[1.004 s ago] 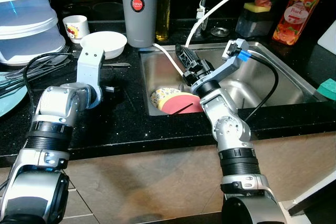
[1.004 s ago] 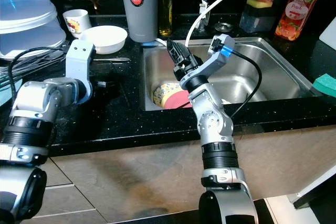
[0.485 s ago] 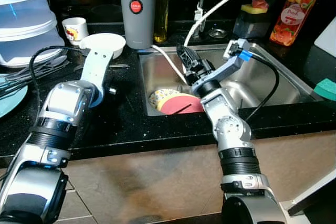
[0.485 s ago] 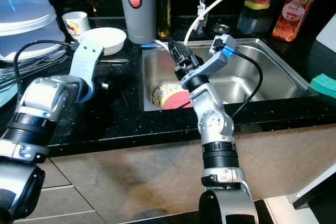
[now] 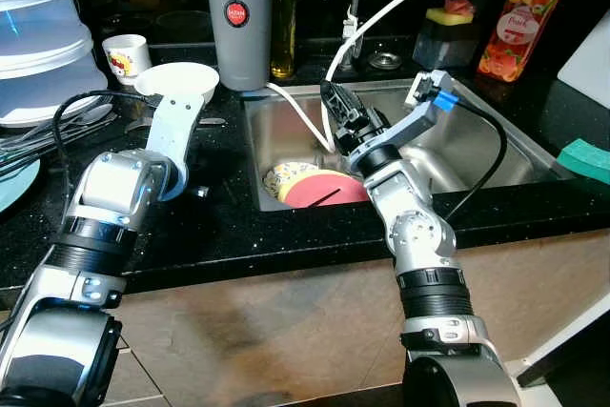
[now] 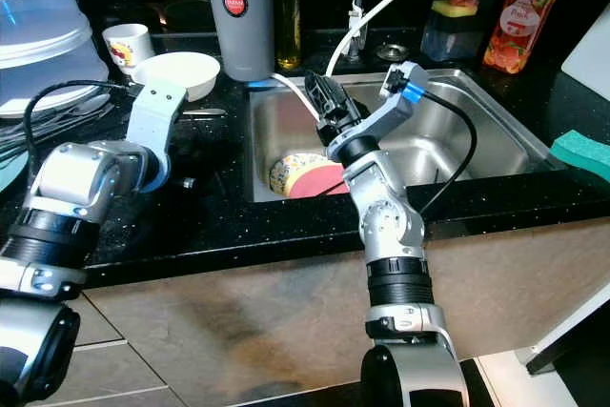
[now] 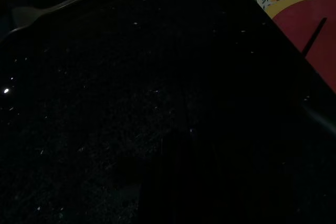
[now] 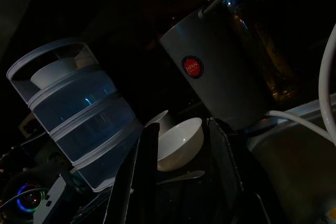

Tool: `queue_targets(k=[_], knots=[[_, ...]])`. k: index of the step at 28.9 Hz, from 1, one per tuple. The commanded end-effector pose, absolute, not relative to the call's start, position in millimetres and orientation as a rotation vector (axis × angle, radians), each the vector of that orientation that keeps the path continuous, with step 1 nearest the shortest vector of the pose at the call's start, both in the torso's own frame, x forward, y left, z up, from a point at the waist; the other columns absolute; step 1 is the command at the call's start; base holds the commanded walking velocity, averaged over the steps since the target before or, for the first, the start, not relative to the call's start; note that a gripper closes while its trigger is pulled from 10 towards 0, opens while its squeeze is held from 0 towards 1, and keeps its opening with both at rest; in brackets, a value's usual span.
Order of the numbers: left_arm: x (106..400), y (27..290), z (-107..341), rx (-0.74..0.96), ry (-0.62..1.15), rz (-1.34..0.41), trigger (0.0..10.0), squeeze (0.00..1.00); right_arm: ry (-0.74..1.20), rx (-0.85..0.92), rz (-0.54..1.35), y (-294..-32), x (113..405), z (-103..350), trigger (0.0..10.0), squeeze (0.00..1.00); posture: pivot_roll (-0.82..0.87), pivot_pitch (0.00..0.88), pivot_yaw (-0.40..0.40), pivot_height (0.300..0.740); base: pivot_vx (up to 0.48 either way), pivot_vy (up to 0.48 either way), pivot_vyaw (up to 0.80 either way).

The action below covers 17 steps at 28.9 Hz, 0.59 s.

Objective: Kitchen organization

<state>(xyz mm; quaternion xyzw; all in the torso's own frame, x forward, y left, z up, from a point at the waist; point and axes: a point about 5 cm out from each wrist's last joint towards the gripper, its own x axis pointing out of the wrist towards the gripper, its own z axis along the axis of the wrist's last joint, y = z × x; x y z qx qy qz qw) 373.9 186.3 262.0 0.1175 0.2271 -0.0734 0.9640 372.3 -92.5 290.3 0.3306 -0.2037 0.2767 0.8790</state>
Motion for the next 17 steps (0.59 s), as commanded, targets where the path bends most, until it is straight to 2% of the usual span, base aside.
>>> queue_targets(k=[1,10,12,14,15,16,17], knots=[[368,200,232,0.221,0.615,-0.111,0.0,0.0,-0.418,0.696,0.593,-90,373,292,10.0,0.0,0.06,0.104,-0.022,0.74,0.0,0.0,0.0],[368,202,233,0.215,0.604,-0.095,0.0,0.0,-0.417,0.696,0.597,-89,372,291,10.0,0.0,0.06,0.098,-0.024,0.74,0.0,0.0,0.0],[371,207,247,0.204,0.521,-0.038,0.0,0.0,-0.419,0.697,0.597,-89,373,292,10.0,0.0,0.05,0.092,-0.025,0.74,0.0,0.0,0.0],[371,207,247,0.204,0.521,-0.038,0.0,0.0,-0.419,0.697,0.597,-89,373,292,10.0,0.0,0.05,0.092,-0.025,0.74,0.0,0.0,0.0],[373,209,256,0.196,0.465,-0.006,0.0,0.0,-0.42,0.697,0.597,-89,373,292,10.0,0.0,0.05,0.092,-0.025,0.74,0.0,0.0,0.0],[376,211,282,0.168,0.309,0.033,0.0,0.0,-0.422,0.698,0.595,-90,373,293,10.0,0.0,0.05,0.091,-0.026,0.74,0.0,0.0,0.0],[376,211,282,0.168,0.309,0.033,0.0,0.0,-0.422,0.698,0.595,-90,373,293,10.0,0.0,0.05,0.091,-0.026,0.74,0.0,0.0,0.0]])
